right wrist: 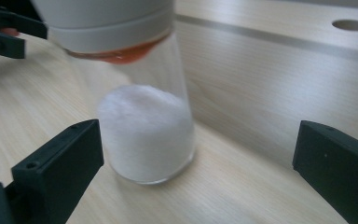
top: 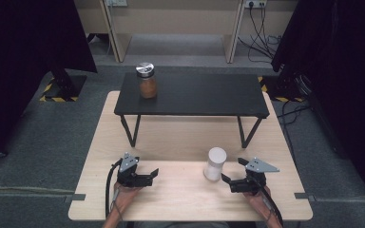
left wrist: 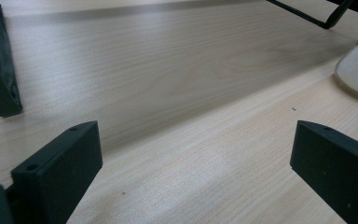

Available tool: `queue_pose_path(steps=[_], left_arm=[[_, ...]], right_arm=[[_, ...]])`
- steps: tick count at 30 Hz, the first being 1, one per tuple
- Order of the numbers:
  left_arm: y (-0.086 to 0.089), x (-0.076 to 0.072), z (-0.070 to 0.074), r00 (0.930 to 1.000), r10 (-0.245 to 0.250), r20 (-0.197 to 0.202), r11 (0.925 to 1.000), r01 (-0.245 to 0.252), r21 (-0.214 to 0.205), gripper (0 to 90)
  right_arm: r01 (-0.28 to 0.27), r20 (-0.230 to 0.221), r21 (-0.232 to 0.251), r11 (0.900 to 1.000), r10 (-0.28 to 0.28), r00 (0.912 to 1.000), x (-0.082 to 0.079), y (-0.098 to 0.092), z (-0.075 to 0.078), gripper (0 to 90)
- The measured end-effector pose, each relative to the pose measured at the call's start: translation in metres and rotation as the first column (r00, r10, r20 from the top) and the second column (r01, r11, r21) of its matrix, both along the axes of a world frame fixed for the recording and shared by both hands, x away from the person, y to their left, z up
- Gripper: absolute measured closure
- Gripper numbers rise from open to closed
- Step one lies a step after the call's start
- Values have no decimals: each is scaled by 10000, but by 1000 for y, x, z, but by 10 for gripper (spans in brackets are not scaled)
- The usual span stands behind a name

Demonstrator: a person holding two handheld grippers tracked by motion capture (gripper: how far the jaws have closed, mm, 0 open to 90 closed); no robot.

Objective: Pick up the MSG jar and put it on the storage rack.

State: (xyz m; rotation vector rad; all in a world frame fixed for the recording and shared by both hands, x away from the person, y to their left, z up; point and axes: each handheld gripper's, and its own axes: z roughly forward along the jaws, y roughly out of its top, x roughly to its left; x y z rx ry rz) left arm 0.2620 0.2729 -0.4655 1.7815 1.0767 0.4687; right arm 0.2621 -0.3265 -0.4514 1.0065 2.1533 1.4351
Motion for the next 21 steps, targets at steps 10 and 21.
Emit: queue_pose_path(steps=[10, 21], left_arm=[[0, 0, 0, 10000, -3, -7, 10000, 3, 2, 14], [0, 0, 0, 10000, -9, 8, 10000, 9, 29, 15]], right_arm=[[-835, -13, 585, 9948, 837, 9965, 4, 4, -1, 30], [-1024, 501, 566, 9931, 996, 9938, 5, 17, 5, 33]])
